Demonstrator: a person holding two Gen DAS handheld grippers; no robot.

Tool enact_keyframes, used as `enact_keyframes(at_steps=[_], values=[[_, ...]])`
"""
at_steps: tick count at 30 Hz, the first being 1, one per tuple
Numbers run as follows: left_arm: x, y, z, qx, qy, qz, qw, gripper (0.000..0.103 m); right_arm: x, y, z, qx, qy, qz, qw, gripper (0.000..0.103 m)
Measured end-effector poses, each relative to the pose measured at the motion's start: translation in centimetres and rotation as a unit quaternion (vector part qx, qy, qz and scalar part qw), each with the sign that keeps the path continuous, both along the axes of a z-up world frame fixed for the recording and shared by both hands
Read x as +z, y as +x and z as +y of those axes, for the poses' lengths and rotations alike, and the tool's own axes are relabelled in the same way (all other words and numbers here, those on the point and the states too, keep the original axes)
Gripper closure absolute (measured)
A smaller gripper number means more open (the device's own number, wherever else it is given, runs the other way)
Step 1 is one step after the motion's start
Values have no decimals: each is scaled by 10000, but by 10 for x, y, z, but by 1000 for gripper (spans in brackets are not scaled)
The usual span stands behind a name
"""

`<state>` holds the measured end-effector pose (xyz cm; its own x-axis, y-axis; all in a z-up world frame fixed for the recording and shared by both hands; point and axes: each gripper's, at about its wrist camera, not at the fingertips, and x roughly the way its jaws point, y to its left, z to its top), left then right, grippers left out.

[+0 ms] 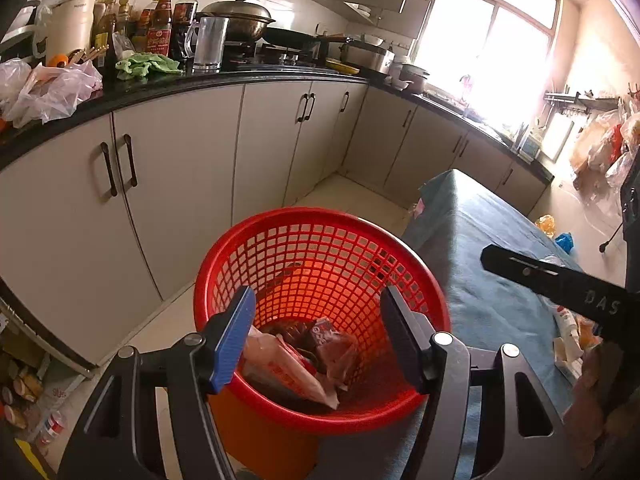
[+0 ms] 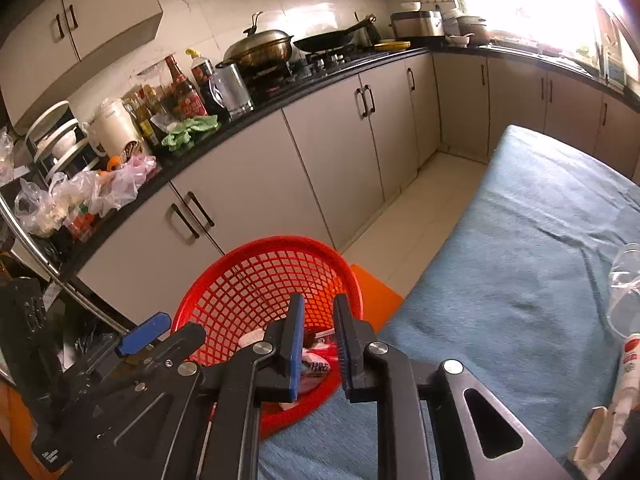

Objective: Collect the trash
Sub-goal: 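Carry both items to the red basket and open both grippers over it, then move both grippers back to the white medicine box and white bottle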

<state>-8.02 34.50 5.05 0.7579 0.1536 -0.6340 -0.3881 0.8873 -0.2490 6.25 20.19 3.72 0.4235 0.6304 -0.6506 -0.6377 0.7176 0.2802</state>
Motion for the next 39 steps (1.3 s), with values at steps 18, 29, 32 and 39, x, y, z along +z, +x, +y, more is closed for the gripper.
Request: enact_keyframes(at_steps=[18,29,32,39], values=[[2,10,-101,-1047,113,132,9944,39,4,-37,-147,-394,120,-33,9991,56],[-4,26,-173,-1779,396,355,9826,39,-22,3,-255,-671,-398,295,9965,31],[-6,27,-187,-1917,482,422,9794,39,-29,12,-261,-621,-452,290,9966,24],[-5,28,-203,-2141,674,527,9731,38,-42,10,-254,-101,-751,263,9968,23]])
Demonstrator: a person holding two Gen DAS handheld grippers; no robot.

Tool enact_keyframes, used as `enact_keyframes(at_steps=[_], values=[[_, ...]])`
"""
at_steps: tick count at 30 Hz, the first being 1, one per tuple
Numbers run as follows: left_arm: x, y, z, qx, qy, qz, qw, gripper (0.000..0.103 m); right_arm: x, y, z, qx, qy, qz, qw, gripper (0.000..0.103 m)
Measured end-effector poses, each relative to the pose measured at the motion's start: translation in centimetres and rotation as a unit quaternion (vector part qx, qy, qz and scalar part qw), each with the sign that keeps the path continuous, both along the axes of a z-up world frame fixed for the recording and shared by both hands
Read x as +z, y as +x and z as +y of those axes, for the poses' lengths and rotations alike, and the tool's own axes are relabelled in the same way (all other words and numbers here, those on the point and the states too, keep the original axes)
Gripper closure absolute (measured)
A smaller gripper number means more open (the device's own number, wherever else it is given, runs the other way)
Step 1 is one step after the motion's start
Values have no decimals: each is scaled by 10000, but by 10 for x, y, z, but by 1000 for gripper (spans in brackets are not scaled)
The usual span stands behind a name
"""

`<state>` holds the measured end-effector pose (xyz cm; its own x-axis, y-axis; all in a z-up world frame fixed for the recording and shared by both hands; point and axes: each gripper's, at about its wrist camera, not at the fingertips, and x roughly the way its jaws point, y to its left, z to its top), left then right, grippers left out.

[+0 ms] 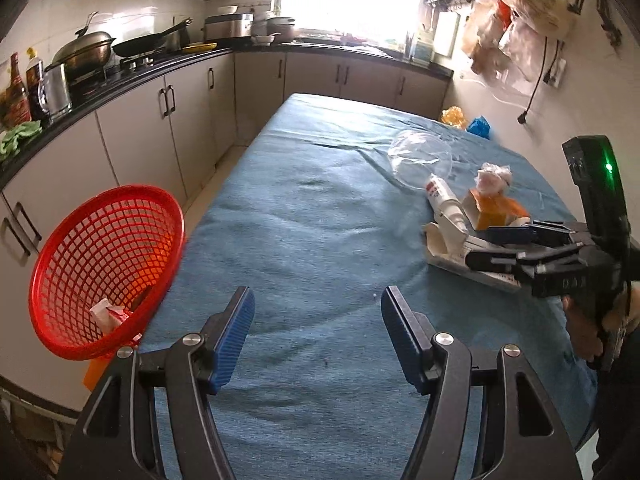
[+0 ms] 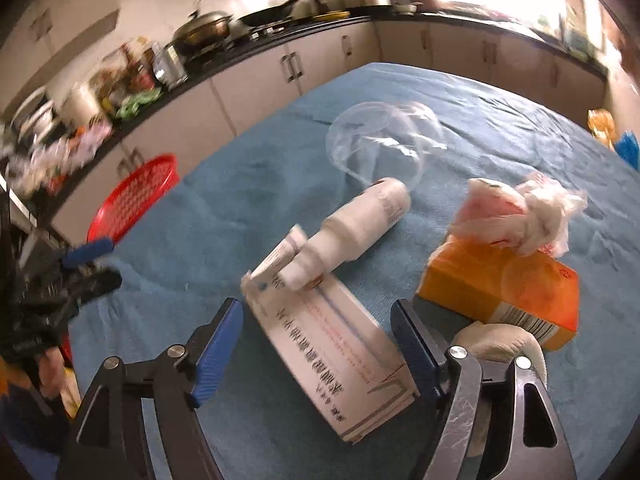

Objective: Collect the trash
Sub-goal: 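Move both grippers back to the white medicine box and white bottle, then grasp the white medicine box with the right gripper while the left grasps the white bottle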

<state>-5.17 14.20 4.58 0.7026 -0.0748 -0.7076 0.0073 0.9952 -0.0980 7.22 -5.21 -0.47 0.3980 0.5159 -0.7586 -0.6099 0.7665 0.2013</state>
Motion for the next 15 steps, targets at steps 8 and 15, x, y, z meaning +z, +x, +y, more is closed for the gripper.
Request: enact_keyframes(at_steps=[8,15], values=[[13,7,-13,-140,39,45,9999,37,-7,-38,32,989,-606,-313,9928,25],[26,17,-21,-38,69,-11,10000,37,-16,-32,40,390,-753,-470,9953,25]])
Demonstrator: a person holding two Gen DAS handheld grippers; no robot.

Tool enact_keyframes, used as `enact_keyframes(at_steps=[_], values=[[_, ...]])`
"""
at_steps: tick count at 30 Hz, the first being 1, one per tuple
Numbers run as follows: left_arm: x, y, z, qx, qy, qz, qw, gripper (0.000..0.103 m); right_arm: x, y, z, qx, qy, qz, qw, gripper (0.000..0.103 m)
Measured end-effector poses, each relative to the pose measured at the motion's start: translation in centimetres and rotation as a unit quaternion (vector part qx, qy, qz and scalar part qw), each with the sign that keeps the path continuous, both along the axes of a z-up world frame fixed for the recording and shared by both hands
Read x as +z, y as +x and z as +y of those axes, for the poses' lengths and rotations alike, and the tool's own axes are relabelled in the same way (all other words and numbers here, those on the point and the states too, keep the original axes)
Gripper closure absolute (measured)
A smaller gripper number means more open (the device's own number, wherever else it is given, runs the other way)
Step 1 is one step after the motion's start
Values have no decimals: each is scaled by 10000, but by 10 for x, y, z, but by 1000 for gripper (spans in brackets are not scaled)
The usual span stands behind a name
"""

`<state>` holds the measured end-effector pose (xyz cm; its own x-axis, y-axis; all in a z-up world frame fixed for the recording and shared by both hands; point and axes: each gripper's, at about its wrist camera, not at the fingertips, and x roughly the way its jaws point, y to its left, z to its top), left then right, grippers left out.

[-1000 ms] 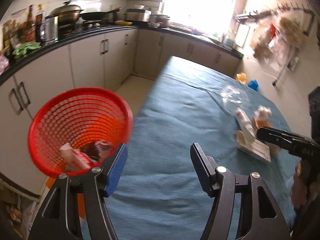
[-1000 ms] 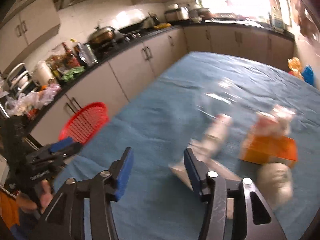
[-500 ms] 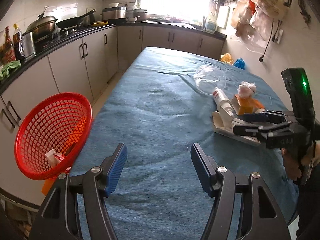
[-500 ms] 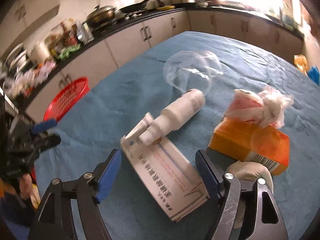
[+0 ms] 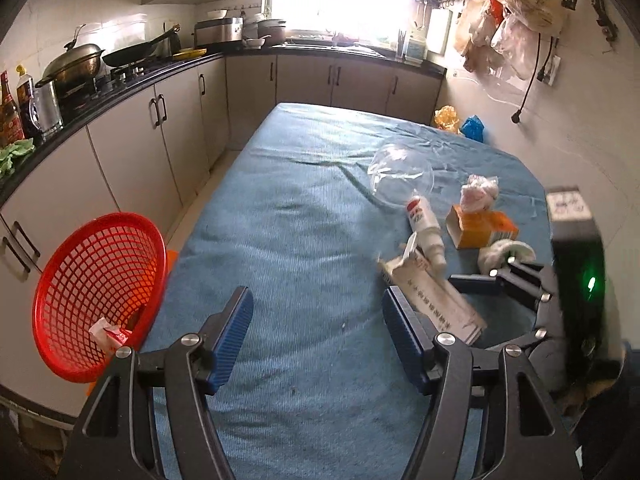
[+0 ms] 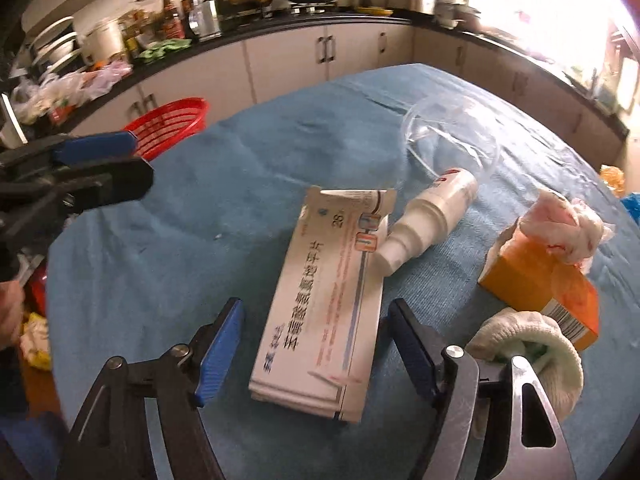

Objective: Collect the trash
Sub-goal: 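Grasp the white medicine box with the right gripper while the left grasps the white bottle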

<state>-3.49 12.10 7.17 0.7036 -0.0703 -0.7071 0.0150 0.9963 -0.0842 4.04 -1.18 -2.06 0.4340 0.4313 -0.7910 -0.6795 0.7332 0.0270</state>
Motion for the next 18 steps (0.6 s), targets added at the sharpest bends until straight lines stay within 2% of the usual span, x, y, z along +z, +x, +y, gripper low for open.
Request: enact_keyframes(at_steps=[1,2,3,6,10,12,14,18], values=[[1,1,0,32,5,-14,10000,37,0,0,2,-57,3,-15,10000,29],[4,2,0,66,6,-26,10000,37,1,-2,2,-135,4,-82,9999,45],[5,2,1,82,3,-27,10000,37,3,-3,3,-176,-36,-150,9997,46],[9,6,1,125,-20,-4,9999,37,8,-5,-3,-45,109,48,9999,48],[13,13,-2,96,-55,52,9999,35,42,-8,-27,246,1071,158,9938,48],[14,20,-6,65,-142,114,9998,34,62,-2,-53,-16,1510,-26,9885,48],[12,31,-14,-22,-227,222,9995,34,75,10,-84,-631,1793,-223,9815,48],[4,56,-41,-310,-394,487,9976,34,76,37,-138,-1669,2320,-77,9583,48]])
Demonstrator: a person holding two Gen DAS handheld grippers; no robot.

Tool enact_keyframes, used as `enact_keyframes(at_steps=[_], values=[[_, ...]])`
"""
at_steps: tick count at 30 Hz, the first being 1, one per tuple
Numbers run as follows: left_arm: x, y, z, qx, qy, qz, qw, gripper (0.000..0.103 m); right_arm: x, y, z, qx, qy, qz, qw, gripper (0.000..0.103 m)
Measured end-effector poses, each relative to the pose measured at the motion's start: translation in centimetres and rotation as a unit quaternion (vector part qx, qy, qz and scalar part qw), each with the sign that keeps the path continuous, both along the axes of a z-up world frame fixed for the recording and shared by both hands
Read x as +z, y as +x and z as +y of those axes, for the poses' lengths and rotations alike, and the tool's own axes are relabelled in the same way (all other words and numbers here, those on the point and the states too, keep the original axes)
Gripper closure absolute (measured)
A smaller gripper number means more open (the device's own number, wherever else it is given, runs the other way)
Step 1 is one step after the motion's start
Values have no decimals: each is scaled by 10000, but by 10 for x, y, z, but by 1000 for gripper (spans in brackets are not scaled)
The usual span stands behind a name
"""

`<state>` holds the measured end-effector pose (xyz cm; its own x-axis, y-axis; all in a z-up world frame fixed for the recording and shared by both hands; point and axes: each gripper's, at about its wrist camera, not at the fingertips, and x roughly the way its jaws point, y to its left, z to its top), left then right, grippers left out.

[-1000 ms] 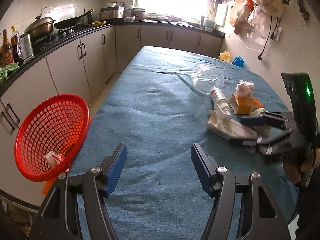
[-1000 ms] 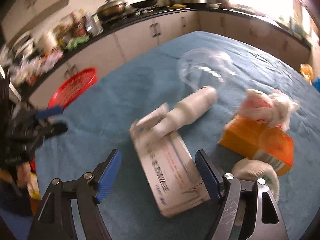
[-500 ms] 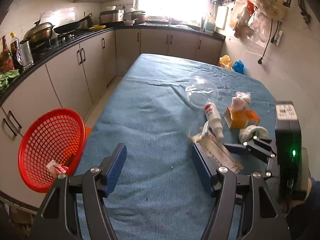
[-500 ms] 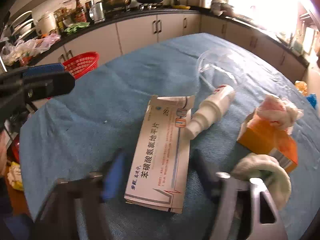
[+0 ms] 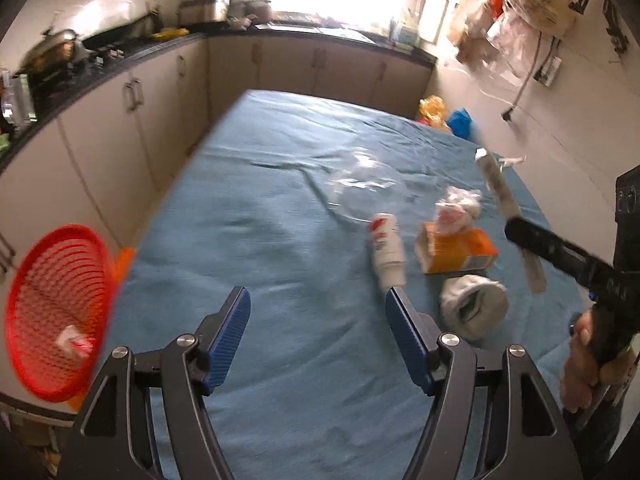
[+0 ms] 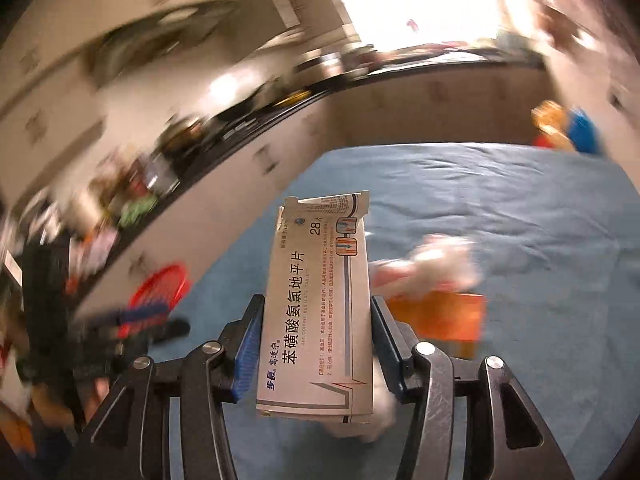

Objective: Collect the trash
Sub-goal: 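Grasp the white medicine box with the right gripper while the left grasps the white bottle, then hold the medicine box and white bottle lifted above the table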

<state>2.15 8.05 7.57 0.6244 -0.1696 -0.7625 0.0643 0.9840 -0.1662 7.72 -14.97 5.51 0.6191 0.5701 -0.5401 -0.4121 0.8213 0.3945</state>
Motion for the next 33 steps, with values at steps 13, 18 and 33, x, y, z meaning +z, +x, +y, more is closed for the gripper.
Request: enact_keyframes(at_steps=[13,18,33], values=[[-53,81,-69,-278,258,673,9970,59,1,14,-24,-477,461,156,9977,48],[-58,78,-71,-287,356,518,9976,74,-2,9,-20,-406,391,125,9983,48],[-35,35,-21,504,190,-768,9956,74,-19,-3,25,-130,-223,-91,9996,48]])
